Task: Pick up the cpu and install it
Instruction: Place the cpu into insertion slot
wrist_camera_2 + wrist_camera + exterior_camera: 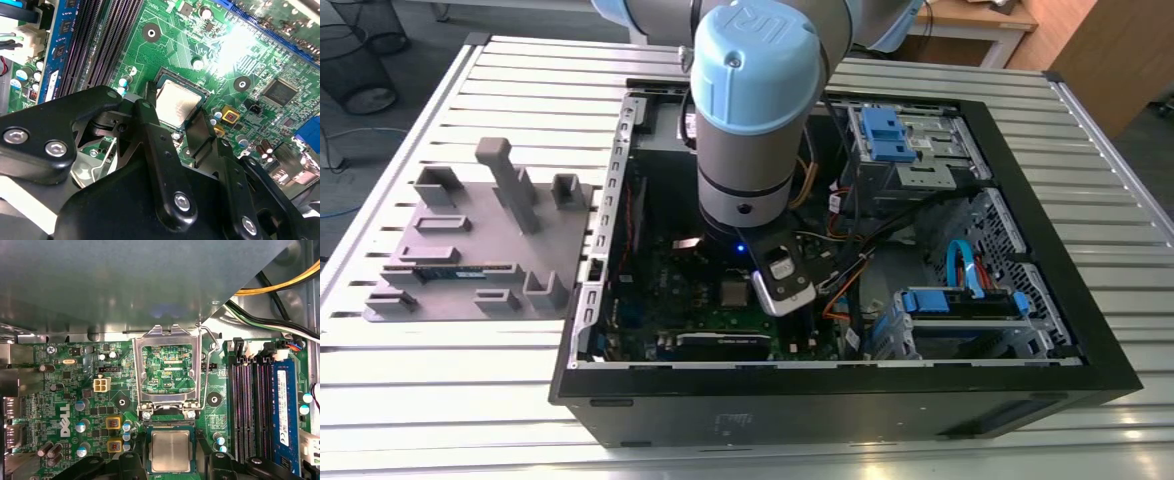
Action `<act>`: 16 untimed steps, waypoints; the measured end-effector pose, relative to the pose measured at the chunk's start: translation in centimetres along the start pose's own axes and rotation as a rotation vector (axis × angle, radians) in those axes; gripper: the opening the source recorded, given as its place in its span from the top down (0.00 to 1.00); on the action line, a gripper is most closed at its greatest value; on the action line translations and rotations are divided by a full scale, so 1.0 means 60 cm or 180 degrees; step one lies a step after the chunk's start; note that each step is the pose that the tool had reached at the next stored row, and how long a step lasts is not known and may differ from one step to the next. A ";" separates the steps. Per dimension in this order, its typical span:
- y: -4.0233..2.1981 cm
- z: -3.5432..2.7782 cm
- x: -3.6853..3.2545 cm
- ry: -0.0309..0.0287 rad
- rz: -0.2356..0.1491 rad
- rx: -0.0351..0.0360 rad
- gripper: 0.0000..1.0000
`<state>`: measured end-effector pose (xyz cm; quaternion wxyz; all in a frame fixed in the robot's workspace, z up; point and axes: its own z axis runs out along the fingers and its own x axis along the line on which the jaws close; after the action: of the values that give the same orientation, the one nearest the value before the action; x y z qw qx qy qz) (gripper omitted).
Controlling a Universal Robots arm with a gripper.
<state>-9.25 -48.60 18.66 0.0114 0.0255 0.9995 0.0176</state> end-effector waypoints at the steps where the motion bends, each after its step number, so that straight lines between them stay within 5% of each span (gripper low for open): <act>1: 0.000 0.000 0.000 0.0000 0.0000 -0.0001 0.52; 16: 0.000 0.001 0.000 0.0000 0.0000 -0.0001 0.45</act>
<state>-9.25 -48.60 18.63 0.0114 0.0256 0.9995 0.0178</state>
